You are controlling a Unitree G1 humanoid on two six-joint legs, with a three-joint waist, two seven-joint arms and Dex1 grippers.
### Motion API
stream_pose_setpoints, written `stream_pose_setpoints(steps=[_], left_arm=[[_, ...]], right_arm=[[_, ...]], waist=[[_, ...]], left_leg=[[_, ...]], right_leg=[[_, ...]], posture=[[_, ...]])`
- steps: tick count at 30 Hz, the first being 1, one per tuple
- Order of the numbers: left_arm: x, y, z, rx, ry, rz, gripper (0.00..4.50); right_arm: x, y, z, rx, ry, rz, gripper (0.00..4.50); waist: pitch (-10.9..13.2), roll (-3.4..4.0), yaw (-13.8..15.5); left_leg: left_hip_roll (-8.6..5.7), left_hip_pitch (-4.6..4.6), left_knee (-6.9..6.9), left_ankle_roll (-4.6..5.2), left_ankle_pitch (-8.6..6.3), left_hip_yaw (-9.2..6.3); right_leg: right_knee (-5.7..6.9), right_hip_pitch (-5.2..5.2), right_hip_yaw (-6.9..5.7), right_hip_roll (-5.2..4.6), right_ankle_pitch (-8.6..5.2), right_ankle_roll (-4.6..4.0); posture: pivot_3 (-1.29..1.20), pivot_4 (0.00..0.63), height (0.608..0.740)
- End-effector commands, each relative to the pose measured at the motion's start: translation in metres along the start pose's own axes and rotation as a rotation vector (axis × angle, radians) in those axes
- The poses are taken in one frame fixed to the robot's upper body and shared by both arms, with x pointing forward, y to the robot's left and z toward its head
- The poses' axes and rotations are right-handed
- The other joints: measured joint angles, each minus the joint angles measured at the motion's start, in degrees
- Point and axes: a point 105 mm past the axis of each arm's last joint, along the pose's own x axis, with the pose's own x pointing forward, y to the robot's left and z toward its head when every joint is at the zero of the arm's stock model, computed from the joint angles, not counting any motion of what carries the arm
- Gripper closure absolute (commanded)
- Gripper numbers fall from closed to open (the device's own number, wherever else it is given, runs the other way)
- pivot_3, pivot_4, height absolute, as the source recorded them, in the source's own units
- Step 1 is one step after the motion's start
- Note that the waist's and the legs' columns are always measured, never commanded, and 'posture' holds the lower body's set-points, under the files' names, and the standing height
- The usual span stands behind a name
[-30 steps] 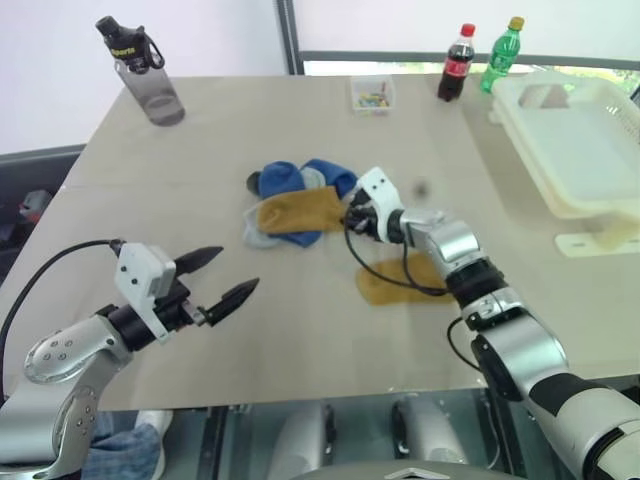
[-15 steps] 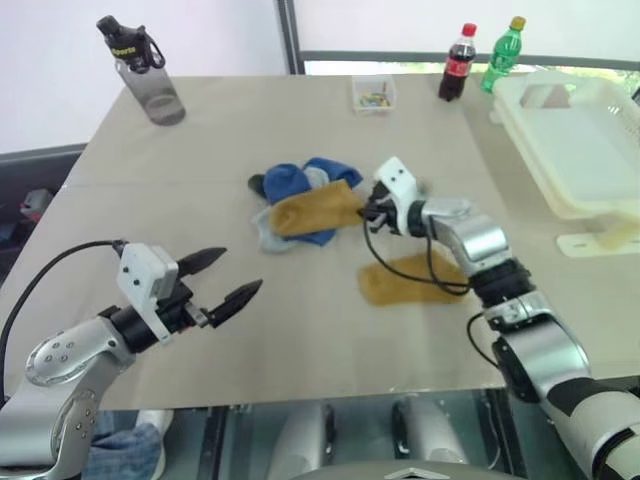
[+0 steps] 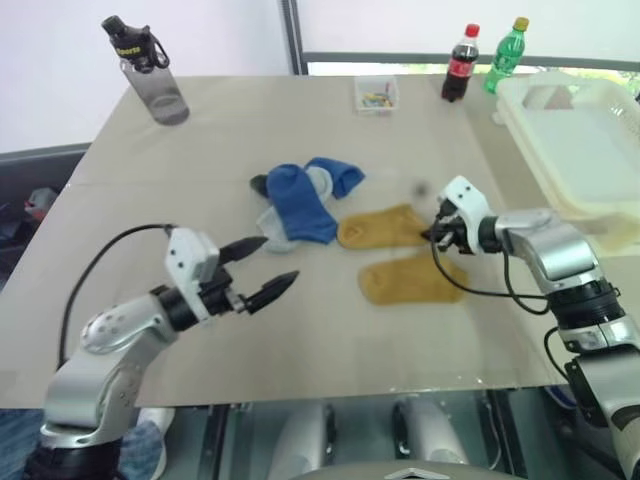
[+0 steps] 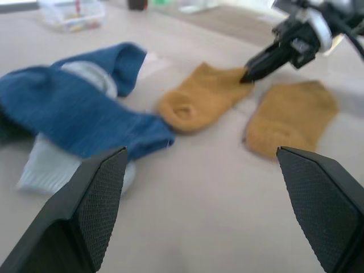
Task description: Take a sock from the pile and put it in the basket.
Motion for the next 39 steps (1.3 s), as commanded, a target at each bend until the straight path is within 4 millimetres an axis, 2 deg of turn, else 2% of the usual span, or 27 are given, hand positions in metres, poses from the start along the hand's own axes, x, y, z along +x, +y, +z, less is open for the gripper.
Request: stream_pose_setpoints(steps=[1,4,9,12,17,20,21,24,25,26,30,35,39], left_arm=[[0.028,-0.004,0.002,-0.027,-0.033,-0.022,0.00],[0.063,-0.005,-0.016,-0.095,0.022,0.017,0.00],[0.094,0.000,-0.026,-0.231,0.050,0.071,0.00],[0.102,0.005,-0.034,-0.310,0.105,0.100,0.00],[0.105,0.013,-0.049,-0.372,0.204,0.157,0.00],[0.109,0.011,-0.054,-0.425,0.249,0.161,0.00],[0.111,0.011,-0.055,-0.417,0.260,0.161,0.55],[0.118,0.010,-0.055,-0.423,0.270,0.159,1.77],[0.120,0.009,-0.055,-0.422,0.277,0.155,1.92],[0.122,0.009,-0.056,-0.423,0.283,0.150,2.53],[0.131,0.005,-0.058,-0.408,0.310,0.127,4.45],[0.134,0.000,-0.059,-0.304,0.343,0.083,4.45],[0.131,0.017,-0.060,-0.183,0.349,0.173,4.45]], right_arm=[[-0.007,-0.001,0.003,-0.034,-0.012,-0.015,4.47],[-0.005,0.001,0.000,-0.040,-0.008,-0.021,4.47],[-0.006,-0.001,0.003,-0.025,-0.033,-0.056,4.47],[-0.008,-0.004,0.003,-0.020,-0.040,-0.077,4.47],[-0.010,-0.008,0.002,-0.010,-0.048,-0.103,4.47],[-0.009,-0.008,0.001,0.001,-0.055,-0.108,4.47],[-0.008,-0.007,0.001,0.003,-0.057,-0.108,4.50],[-0.006,-0.005,0.001,0.006,-0.062,-0.109,4.50],[-0.005,-0.005,0.002,0.007,-0.064,-0.110,4.50],[-0.005,-0.005,0.002,0.009,-0.067,-0.111,4.50],[-0.004,-0.003,0.003,0.012,-0.071,-0.113,4.50],[-0.006,-0.004,0.003,0.016,-0.076,-0.119,4.50],[-0.005,-0.003,0.003,0.019,-0.079,-0.120,4.50]], waist=[[0.0,-0.02,0.1],[0.0,-0.04,0.6],[0.0,-0.06,0.8],[0.0,-0.06,0.9],[0.0,-0.05,0.9],[0.0,-0.06,1.0],[0.0,-0.06,1.0],[0.0,-0.06,1.0],[0.0,-0.06,1.0],[0.0,-0.06,1.1],[0.0,-0.06,1.2],[0.0,-0.06,1.2],[0.0,-0.06,1.2]], left_leg=[[-0.01,-0.01,0.02,-0.01,0.01,0.00],[-0.03,-0.01,0.04,-0.15,0.10,0.01],[-0.03,0.02,0.09,-0.16,0.10,0.02],[0.00,0.02,0.16,-0.17,0.11,0.01],[-0.01,0.02,0.24,-0.18,0.11,0.00],[-0.02,0.02,0.32,-0.18,0.11,0.00],[-0.02,0.04,0.37,-0.18,0.11,-0.01],[-0.03,0.05,0.50,-0.17,0.11,-0.01],[-0.04,0.05,0.53,-0.18,0.11,-0.02],[-0.04,0.05,0.57,-0.17,0.11,-0.02],[-0.08,0.04,0.65,-0.17,0.11,-0.03],[-0.09,0.03,0.67,-0.18,0.11,-0.05],[-0.09,0.03,0.68,-0.18,0.11,-0.05]], right_leg=[[0.01,0.00,-0.01,0.01,0.00,0.00],[0.01,0.02,0.00,0.02,0.01,0.01],[0.08,0.04,0.02,0.07,0.01,0.02],[0.17,0.02,0.00,0.11,0.01,0.02],[0.22,0.03,0.01,0.10,0.00,0.02],[0.29,0.05,0.01,0.10,0.00,0.02],[0.34,0.08,0.01,0.09,0.00,0.02],[0.46,0.10,0.01,0.09,0.00,0.02],[0.49,0.09,0.01,0.09,0.00,0.02],[0.52,0.10,0.01,0.09,0.00,0.02],[0.55,0.12,0.01,0.08,0.00,0.02],[0.59,0.12,0.00,0.07,0.00,0.02],[0.59,0.12,0.01,0.07,0.00,0.02]], posture=[[0.00,0.150,0.740],[0.00,0.150,0.740],[0.00,0.150,0.740],[0.00,0.150,0.740],[0.00,0.150,0.740],[0.00,0.150,0.740],[0.00,0.150,0.740],[0.00,0.150,0.740],[0.00,0.150,0.740],[0.00,0.150,0.740],[0.00,0.150,0.740],[0.00,0.150,0.740],[0.00,0.150,0.740]])
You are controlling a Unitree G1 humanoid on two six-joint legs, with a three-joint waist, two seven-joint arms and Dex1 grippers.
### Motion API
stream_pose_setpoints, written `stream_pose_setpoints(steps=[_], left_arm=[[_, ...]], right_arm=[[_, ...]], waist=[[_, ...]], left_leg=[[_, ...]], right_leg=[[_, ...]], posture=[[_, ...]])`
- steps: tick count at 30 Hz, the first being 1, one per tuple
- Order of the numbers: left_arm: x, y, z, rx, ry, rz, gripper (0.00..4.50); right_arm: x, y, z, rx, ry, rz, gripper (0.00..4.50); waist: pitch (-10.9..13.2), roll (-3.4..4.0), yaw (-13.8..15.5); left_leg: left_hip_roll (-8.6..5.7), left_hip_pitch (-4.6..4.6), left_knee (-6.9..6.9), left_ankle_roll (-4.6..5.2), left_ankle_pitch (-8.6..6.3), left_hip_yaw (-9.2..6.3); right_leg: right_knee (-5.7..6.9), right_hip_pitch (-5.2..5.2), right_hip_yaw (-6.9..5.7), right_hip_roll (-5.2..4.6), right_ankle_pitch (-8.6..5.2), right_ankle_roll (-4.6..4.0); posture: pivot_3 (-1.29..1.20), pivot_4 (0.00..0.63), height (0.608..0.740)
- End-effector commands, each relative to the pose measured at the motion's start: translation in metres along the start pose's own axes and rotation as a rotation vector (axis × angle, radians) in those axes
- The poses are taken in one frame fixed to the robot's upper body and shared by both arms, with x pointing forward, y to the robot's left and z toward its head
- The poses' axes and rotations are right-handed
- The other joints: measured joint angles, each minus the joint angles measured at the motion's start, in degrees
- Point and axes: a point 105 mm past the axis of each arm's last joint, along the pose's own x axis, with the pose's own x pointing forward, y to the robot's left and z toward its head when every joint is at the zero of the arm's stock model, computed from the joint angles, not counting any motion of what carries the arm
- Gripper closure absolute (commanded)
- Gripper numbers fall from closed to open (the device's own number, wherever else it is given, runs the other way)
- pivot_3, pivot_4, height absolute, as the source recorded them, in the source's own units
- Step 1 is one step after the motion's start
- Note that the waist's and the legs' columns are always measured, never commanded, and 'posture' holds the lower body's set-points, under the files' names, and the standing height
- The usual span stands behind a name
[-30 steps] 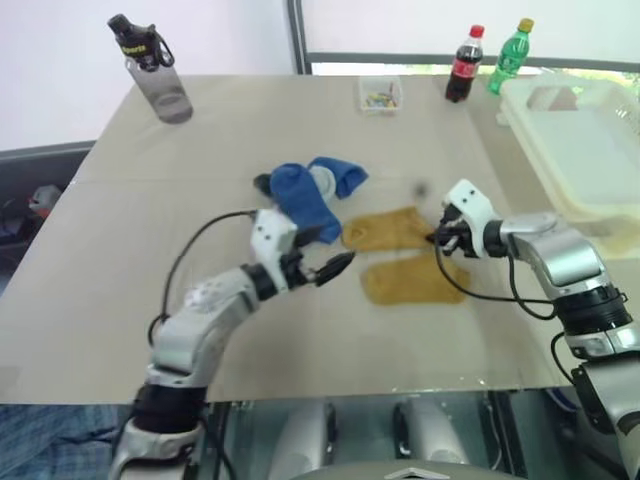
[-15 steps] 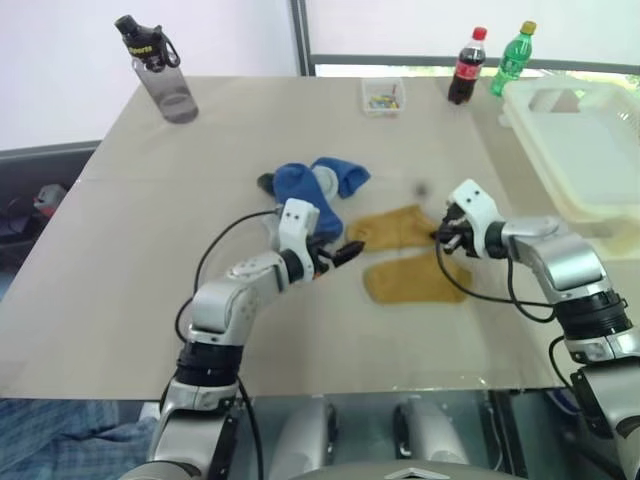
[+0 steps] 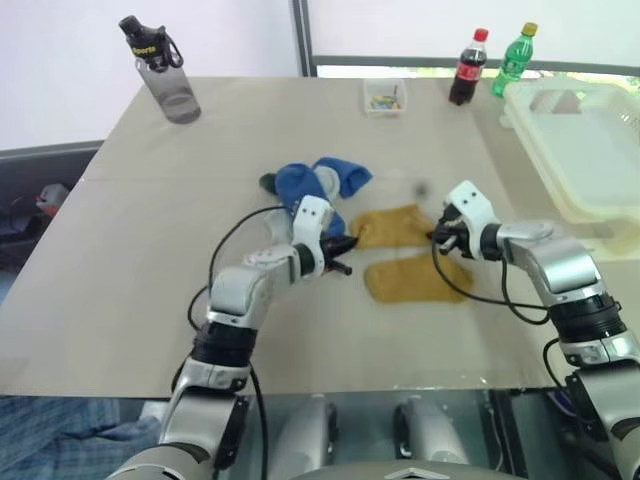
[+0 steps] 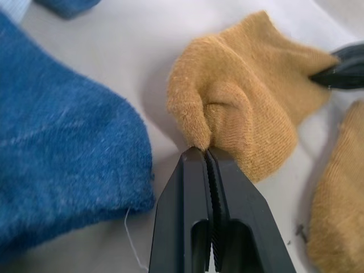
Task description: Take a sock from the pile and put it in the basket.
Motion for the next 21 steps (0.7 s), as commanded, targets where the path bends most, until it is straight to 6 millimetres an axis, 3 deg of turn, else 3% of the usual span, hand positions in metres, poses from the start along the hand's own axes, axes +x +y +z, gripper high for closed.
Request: stream_pose_setpoints(steps=[1,7,11,15,21], left_arm=[[0.002,0.008,-0.007,0.055,0.025,0.063,4.45],[0.003,-0.003,0.000,0.104,-0.009,0.024,4.45],[0.001,-0.010,0.020,0.121,-0.097,0.010,4.45],[-0.005,-0.020,0.034,0.111,-0.154,-0.023,4.45],[-0.026,-0.033,0.038,0.071,-0.176,-0.066,4.45]], right_arm=[[-0.006,-0.001,0.011,-0.009,-0.048,-0.014,4.50],[-0.004,0.000,0.012,-0.006,-0.056,-0.018,4.50],[-0.011,-0.003,0.020,-0.026,-0.085,-0.039,4.50],[-0.029,-0.005,0.032,-0.024,-0.125,-0.062,4.50],[-0.061,0.008,0.033,-0.017,-0.133,-0.038,4.50]], waist=[[0.0,0.00,0.0],[0.0,0.00,0.0],[0.0,0.00,0.0],[0.0,-0.01,0.0],[0.0,-0.01,-0.1]], left_leg=[[0.00,0.00,0.01,0.00,0.00,0.00],[0.00,0.02,0.07,0.01,0.00,0.00],[0.00,-0.01,0.08,0.01,-0.01,0.00],[0.01,-0.18,0.07,0.01,-0.01,-0.02],[0.03,-0.78,0.16,0.00,0.00,-0.17]], right_leg=[[0.00,0.00,0.00,0.00,0.00,0.00],[0.10,0.00,0.00,-0.01,0.00,0.00],[0.09,-0.01,0.01,-0.01,0.00,0.00],[0.07,-0.17,0.00,-0.01,0.00,0.00],[0.06,-0.67,-0.08,-0.03,0.00,0.00]], posture=[[0.00,0.150,0.740],[0.00,0.150,0.740],[0.00,0.150,0.740],[0.00,0.150,0.740],[0.00,0.150,0.740]])
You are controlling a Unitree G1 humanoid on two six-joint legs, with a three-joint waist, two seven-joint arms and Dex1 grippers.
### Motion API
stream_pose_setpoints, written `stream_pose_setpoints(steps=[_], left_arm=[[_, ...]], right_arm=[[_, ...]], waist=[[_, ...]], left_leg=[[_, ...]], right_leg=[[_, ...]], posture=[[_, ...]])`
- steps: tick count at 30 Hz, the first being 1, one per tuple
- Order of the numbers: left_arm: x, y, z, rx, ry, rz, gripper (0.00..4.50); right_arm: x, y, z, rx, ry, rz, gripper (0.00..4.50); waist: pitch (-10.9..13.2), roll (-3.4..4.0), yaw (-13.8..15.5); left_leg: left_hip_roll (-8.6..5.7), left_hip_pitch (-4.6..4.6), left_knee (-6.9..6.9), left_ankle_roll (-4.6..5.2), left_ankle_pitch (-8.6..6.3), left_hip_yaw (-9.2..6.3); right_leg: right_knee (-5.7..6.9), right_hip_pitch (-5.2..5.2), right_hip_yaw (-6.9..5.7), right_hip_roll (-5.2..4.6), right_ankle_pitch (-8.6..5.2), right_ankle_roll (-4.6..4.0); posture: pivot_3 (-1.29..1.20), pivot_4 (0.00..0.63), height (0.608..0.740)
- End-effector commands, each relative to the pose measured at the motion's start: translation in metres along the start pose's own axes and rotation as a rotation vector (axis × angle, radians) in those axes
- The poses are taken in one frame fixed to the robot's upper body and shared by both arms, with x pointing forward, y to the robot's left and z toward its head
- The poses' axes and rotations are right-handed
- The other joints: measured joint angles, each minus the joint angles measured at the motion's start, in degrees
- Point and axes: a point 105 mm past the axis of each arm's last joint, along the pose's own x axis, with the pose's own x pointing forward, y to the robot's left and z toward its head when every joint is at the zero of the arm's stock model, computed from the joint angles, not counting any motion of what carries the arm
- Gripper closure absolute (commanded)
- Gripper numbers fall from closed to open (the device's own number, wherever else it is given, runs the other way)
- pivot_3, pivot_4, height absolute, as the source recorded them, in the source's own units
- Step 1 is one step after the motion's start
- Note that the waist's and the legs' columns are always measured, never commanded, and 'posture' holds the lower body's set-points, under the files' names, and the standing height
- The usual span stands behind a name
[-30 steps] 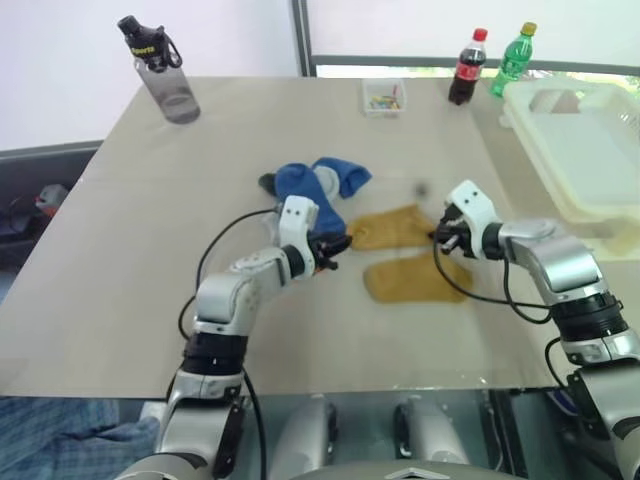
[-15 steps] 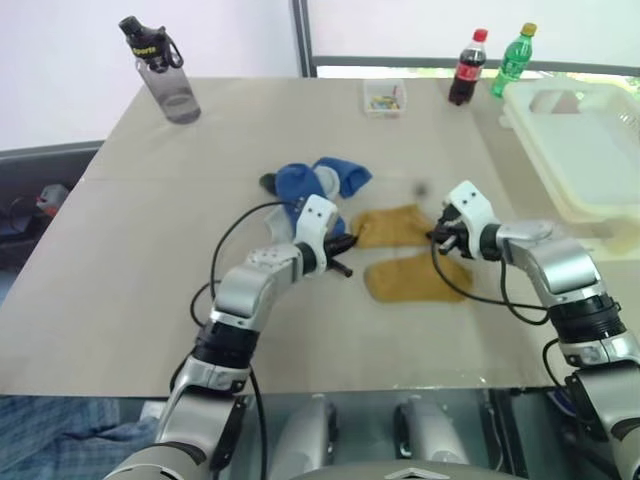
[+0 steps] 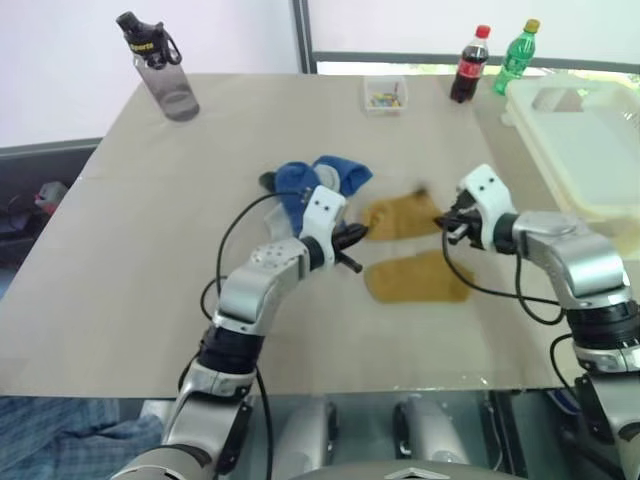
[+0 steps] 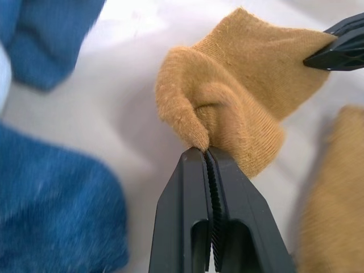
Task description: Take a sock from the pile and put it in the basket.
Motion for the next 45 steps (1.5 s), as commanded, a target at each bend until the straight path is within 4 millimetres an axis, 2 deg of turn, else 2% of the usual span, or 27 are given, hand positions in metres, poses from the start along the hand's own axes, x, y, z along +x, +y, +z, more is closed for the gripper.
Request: stream_pose_setpoints(steps=[1,8,11,14,22,27,40,43,44,45], left_arm=[[-0.016,-0.010,0.015,-0.006,-0.051,-0.034,4.45],[-0.041,-0.018,0.014,-0.042,-0.032,-0.039,4.45],[-0.054,-0.037,0.005,-0.091,0.001,-0.103,4.45],[-0.058,-0.046,-0.006,-0.132,0.040,-0.126,4.45],[-0.055,-0.061,-0.023,-0.187,0.076,-0.139,4.45],[-0.053,-0.058,-0.030,-0.207,0.092,-0.108,4.45],[-0.052,-0.069,-0.045,-0.282,0.144,-0.140,4.45],[-0.051,-0.069,-0.048,-0.286,0.153,-0.140,4.50],[-0.051,-0.069,-0.048,-0.285,0.151,-0.138,4.50],[-0.051,-0.068,-0.047,-0.286,0.149,-0.134,4.50]], right_arm=[[-0.024,0.008,0.011,-0.008,-0.034,0.017,4.50],[-0.050,0.022,0.001,0.045,0.006,0.050,4.50],[-0.064,0.029,-0.007,0.057,0.049,0.059,4.50],[-0.069,0.034,-0.014,0.072,0.086,0.066,4.50],[-0.069,0.034,-0.032,0.117,0.137,0.054,4.50],[-0.064,0.035,-0.042,0.114,0.163,0.051,4.50],[-0.057,0.032,-0.047,0.108,0.179,0.056,4.50],[-0.057,0.032,-0.047,0.094,0.181,0.069,3.46],[-0.058,0.032,-0.047,0.086,0.183,0.068,2.86],[-0.059,0.030,-0.047,0.079,0.187,0.057,2.55]], waist=[[0.0,0.00,0.0],[0.0,0.00,0.0],[0.0,0.00,0.0],[0.0,-0.01,0.0],[0.0,-0.01,0.0],[0.0,-0.01,0.1],[0.0,-0.01,0.1],[0.0,-0.01,0.1],[0.0,-0.01,0.1],[0.0,-0.01,0.1]], left_leg=[[0.00,-0.01,0.00,0.00,0.00,0.00],[0.00,0.01,0.04,0.04,-0.02,0.00],[0.00,0.00,0.04,0.05,-0.02,-0.01],[0.00,-0.01,0.04,0.05,-0.02,0.00],[-0.02,0.07,0.09,0.29,-0.15,-0.02],[-0.02,0.07,0.09,0.29,-0.14,-0.05],[-0.03,0.07,0.11,0.29,-0.14,-0.03],[-0.03,0.07,0.11,0.29,-0.14,-0.03],[-0.02,0.06,0.11,0.29,-0.14,-0.04],[-0.03,0.07,0.11,0.29,-0.14,-0.03]], right_leg=[[0.00,0.00,0.00,0.00,0.00,0.00],[0.03,0.00,0.00,0.00,0.00,0.00],[0.02,0.00,0.00,0.01,0.00,0.00],[-0.01,0.01,0.01,0.00,-0.01,0.00],[0.07,0.08,-0.02,0.02,0.00,0.00],[0.07,0.08,-0.05,0.04,-0.01,0.00],[0.07,0.08,-0.04,0.03,-0.01,0.00],[0.07,0.08,-0.04,0.03,-0.01,0.00],[0.07,0.08,-0.04,0.03,-0.01,0.00],[0.07,0.08,-0.04,0.03,-0.01,0.00]], posture=[[0.00,0.150,0.740],[0.00,0.150,0.740],[0.00,0.150,0.740],[0.00,0.150,0.740],[0.00,0.150,0.740],[0.00,0.150,0.740],[0.00,0.150,0.740],[0.00,0.150,0.740],[0.00,0.150,0.740],[0.00,0.150,0.740]])
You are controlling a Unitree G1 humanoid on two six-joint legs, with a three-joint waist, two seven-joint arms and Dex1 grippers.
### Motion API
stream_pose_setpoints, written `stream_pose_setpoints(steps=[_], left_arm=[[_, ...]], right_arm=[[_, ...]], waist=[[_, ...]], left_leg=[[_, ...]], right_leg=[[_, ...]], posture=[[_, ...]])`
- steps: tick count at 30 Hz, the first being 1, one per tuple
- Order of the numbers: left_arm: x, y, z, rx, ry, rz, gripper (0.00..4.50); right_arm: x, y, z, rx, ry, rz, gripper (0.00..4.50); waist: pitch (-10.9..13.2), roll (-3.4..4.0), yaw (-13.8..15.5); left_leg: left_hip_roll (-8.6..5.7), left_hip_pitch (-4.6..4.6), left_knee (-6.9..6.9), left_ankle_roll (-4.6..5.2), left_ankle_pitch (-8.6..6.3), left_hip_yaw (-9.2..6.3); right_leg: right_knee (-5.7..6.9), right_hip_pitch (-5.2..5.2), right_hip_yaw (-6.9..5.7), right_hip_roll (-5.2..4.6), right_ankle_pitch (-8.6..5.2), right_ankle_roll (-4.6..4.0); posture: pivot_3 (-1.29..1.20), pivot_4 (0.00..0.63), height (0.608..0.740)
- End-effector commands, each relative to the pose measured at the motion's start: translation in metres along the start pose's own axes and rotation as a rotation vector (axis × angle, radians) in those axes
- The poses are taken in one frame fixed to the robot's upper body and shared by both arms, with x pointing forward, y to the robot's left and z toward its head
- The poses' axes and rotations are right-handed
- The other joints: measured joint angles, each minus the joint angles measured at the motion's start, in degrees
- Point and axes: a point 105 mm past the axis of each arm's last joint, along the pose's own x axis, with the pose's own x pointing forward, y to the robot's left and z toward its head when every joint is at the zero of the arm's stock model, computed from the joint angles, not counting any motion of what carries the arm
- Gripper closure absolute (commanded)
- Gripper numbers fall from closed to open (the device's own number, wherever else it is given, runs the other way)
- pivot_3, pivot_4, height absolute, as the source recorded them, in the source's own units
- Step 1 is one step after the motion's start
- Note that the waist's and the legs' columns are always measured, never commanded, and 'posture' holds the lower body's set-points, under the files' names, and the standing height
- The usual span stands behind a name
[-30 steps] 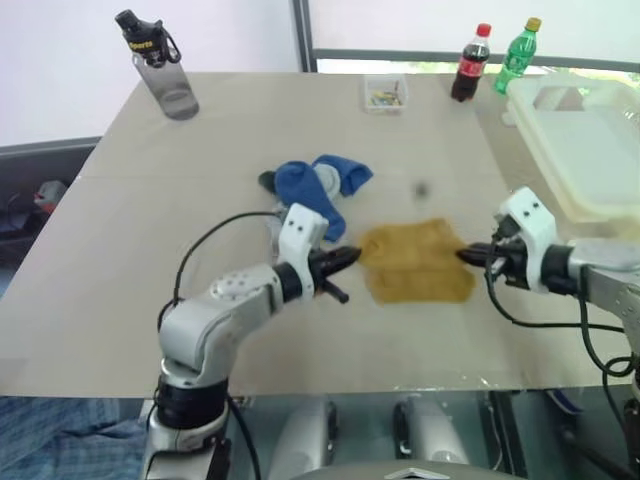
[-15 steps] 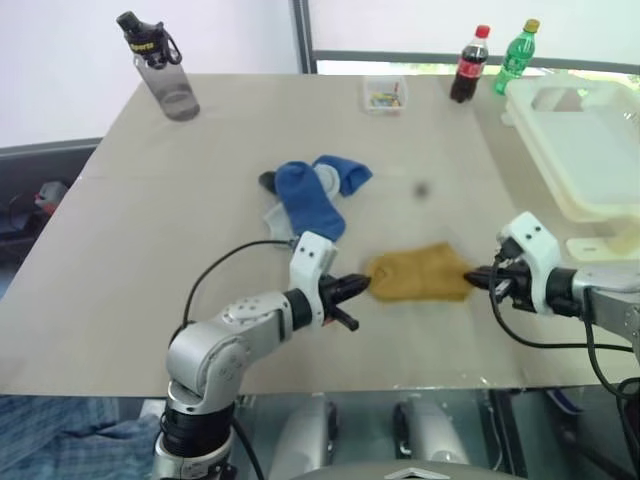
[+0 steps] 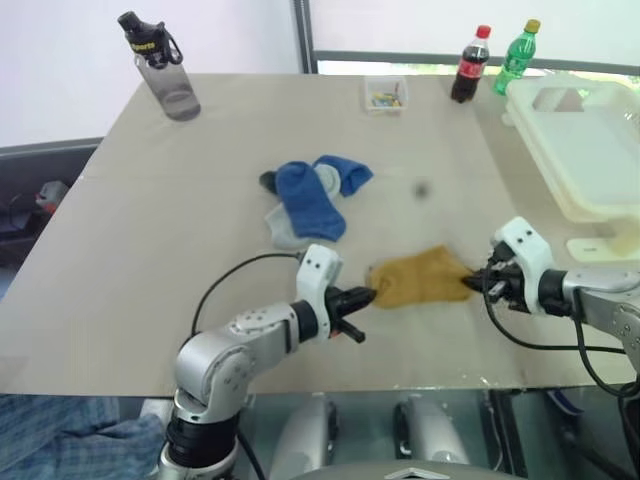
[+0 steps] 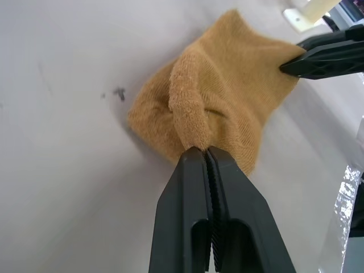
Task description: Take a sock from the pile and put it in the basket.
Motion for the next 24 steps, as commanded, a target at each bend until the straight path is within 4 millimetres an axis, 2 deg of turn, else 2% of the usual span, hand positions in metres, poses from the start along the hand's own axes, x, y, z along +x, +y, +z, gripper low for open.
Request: stream_pose_setpoints(steps=[1,3,5,8,11,12,15,17,19,20,22,24], left_arm=[[0.001,-0.005,0.003,0.005,-0.015,-0.019,4.50],[0.001,-0.005,0.003,0.005,-0.016,-0.019,4.50],[0.002,-0.005,0.002,0.004,-0.016,-0.020,4.50],[0.002,-0.006,0.002,0.000,-0.017,-0.021,4.50],[0.002,-0.007,0.001,-0.002,-0.018,-0.028,4.50],[0.003,-0.008,0.001,-0.002,-0.019,-0.033,4.50],[0.003,-0.007,0.001,0.000,-0.021,-0.033,4.50],[0.003,-0.006,0.001,-0.002,-0.023,-0.031,4.50],[0.004,-0.007,0.001,-0.004,-0.025,-0.032,4.50],[0.004,-0.007,0.001,-0.005,-0.024,-0.037,4.50],[0.004,-0.007,0.002,-0.003,-0.023,-0.038,4.50],[0.004,-0.006,0.002,-0.002,-0.024,-0.036,4.50]], right_arm=[[-0.008,-0.004,0.007,-0.052,-0.018,-0.026,1.96],[-0.014,-0.006,0.006,-0.074,-0.013,-0.023,1.16],[-0.026,-0.005,0.009,-0.125,-0.016,0.005,1.16],[-0.039,-0.009,0.028,-0.211,-0.104,-0.014,1.16],[-0.035,0.005,0.047,-0.274,-0.274,0.036,1.16],[-0.028,0.010,0.047,-0.290,-0.307,0.039,1.16],[-0.006,0.014,0.033,-0.292,-0.292,-0.005,1.16],[0.016,0.006,0.017,-0.288,-0.310,-0.113,1.16],[0.030,0.001,0.009,-0.256,-0.378,-0.200,1.16],[0.034,-0.004,0.001,-0.195,-0.407,-0.250,1.16],[0.040,0.000,-0.012,-0.200,-0.440,-0.275,1.16],[0.041,0.002,-0.017,-0.182,-0.463,-0.288,1.16]], waist=[[0.0,0.00,0.0],[0.0,0.00,0.1],[0.0,0.00,0.3],[0.0,0.00,0.2],[0.0,-0.05,-0.1],[0.0,-0.05,-0.1],[0.0,-0.03,0.0],[-0.1,-0.15,0.3],[-0.1,-0.15,0.4],[-0.1,-0.15,0.5],[-0.2,-0.07,0.6],[-0.2,-0.02,0.4]], left_leg=[[0.00,0.00,0.00,0.00,0.00,0.00],[0.00,0.00,0.00,0.00,0.00,0.00],[-0.01,-0.01,0.01,0.01,0.00,-0.01],[-0.02,-0.01,0.01,0.02,-0.01,0.01],[0.02,0.05,0.01,0.02,-0.01,0.01],[0.06,0.08,0.01,0.02,-0.01,-0.01],[0.06,0.07,0.01,0.00,0.00,-0.01],[0.04,0.06,0.04,-0.16,0.10,-0.02],[0.01,0.05,0.08,-0.24,0.14,-0.01],[0.00,0.05,0.08,-0.25,0.14,-0.01],[0.02,0.07,0.07,-0.26,0.15,-0.02],[0.02,0.10,0.06,-0.27,0.15,0.03]], right_leg=[[0.00,0.00,0.00,0.00,0.00,0.00],[0.00,0.00,0.00,0.00,0.00,0.00],[-0.01,0.00,-0.01,-0.01,0.00,0.00],[-0.02,0.01,0.00,-0.01,0.00,0.00],[0.00,0.05,0.01,0.03,0.00,0.00],[-0.01,0.08,0.00,0.09,0.00,0.00],[0.00,0.08,0.01,0.08,0.00,0.00],[-0.02,0.09,0.00,0.04,0.00,0.00],[-0.01,0.10,0.00,0.00,0.00,0.00],[-0.02,0.10,0.00,-0.01,0.00,0.00],[0.00,0.10,0.00,0.01,0.00,0.00],[0.01,0.08,0.04,0.02,0.00,0.00]], posture=[[0.00,0.150,0.740],[0.00,0.150,0.740],[0.00,0.150,0.740],[0.00,0.150,0.740],[0.00,0.150,0.740],[0.00,0.150,0.740],[0.00,0.150,0.740],[0.00,0.150,0.740],[0.00,0.150,0.740],[0.00,0.150,0.740],[0.00,0.150,0.740],[0.00,0.150,0.740]])
